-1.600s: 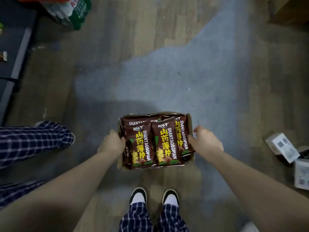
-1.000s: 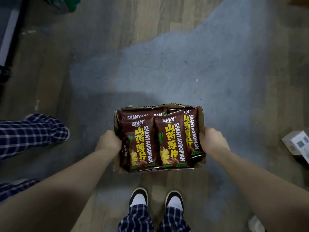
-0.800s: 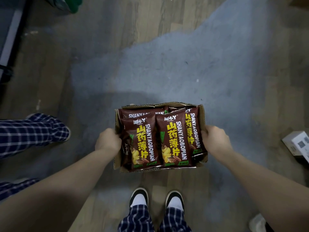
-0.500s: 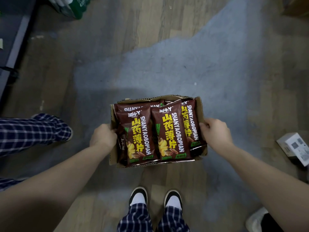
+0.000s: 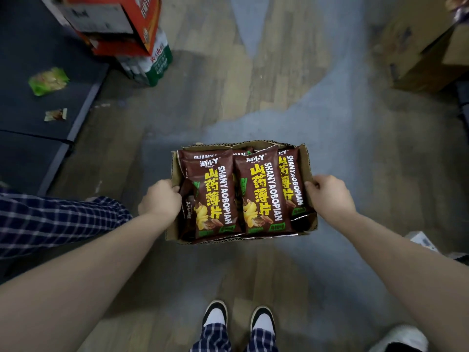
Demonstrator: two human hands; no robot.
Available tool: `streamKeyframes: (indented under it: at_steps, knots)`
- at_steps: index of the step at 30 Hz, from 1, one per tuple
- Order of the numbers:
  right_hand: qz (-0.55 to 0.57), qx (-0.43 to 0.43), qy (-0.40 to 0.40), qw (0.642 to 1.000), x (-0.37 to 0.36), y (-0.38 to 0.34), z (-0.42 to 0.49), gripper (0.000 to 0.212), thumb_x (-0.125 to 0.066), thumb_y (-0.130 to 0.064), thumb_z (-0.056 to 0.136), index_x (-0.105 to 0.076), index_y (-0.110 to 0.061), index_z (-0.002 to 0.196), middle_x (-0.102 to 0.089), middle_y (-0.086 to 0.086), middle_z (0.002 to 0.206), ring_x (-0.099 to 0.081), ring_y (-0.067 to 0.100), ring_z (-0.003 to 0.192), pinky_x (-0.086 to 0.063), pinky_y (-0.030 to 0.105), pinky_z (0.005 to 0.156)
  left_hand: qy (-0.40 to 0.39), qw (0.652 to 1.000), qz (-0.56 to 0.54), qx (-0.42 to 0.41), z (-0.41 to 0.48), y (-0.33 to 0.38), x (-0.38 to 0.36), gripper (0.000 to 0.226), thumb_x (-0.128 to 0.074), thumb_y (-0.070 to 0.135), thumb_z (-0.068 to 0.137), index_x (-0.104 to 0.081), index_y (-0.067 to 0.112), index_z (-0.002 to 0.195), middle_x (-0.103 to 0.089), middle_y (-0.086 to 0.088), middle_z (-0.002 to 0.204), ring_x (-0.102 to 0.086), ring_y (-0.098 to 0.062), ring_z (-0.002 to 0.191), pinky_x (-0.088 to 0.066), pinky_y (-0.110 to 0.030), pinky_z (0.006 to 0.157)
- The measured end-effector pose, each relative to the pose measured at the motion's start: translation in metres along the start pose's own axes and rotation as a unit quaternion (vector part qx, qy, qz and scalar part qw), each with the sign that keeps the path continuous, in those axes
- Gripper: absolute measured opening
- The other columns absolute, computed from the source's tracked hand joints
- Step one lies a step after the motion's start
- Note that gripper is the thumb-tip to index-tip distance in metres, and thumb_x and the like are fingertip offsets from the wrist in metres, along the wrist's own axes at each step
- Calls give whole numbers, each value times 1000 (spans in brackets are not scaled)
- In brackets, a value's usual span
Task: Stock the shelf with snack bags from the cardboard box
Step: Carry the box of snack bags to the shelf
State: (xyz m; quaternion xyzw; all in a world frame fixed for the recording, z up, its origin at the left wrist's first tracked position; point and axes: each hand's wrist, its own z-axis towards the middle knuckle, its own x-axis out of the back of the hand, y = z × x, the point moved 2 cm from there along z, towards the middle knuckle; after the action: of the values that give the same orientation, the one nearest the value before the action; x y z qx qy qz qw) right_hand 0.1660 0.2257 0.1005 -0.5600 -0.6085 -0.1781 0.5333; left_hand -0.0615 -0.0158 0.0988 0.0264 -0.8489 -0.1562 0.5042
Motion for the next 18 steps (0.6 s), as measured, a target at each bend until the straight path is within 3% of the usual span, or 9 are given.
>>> streamKeyframes:
  at_steps: [6, 10, 15, 18]
  knots:
    - [-2, 11, 34, 999, 56, -51, -19, 33, -46, -25, 95, -46, -13, 65, -53, 1, 65, -52, 28, 63, -35, 29, 54, 49, 999, -1, -19, -17, 14, 75, 14, -50, 18, 94, -55, 19, 81, -64, -10, 97, -55, -31, 85, -37, -32, 67]
    - [-7, 0, 52, 999, 88, -85, -33, 32, -45, -25, 94, -47, -11, 65, -54, 3, 67, -54, 32, 69, -37, 30, 57, 66, 997, -7, -27, -24, 22, 124, 21, -49, 22, 94, -53, 17, 74, -64, -13, 94, -60, -36, 92, -37, -31, 68]
    - [-8, 9, 81, 997, 137, -129, -52, 31, -45, -25, 93, -49, -10, 66, -55, 1, 66, -52, 27, 63, -33, 27, 50, 88, 995, -13, -44, -31, 35, 196, 25, -47, 23, 95, -51, 19, 70, -63, -9, 86, -56, -31, 79, -37, -30, 66]
    - [-10, 30, 88, 996, 170, -156, -59, 30, -43, -24, 93, -52, -10, 68, -57, 4, 68, -53, 24, 63, -35, 27, 49, 113, 992, -16, -50, -36, 48, 234, 21, -45, 25, 96, -54, 18, 78, -66, -11, 93, -60, -33, 89, -39, -30, 68]
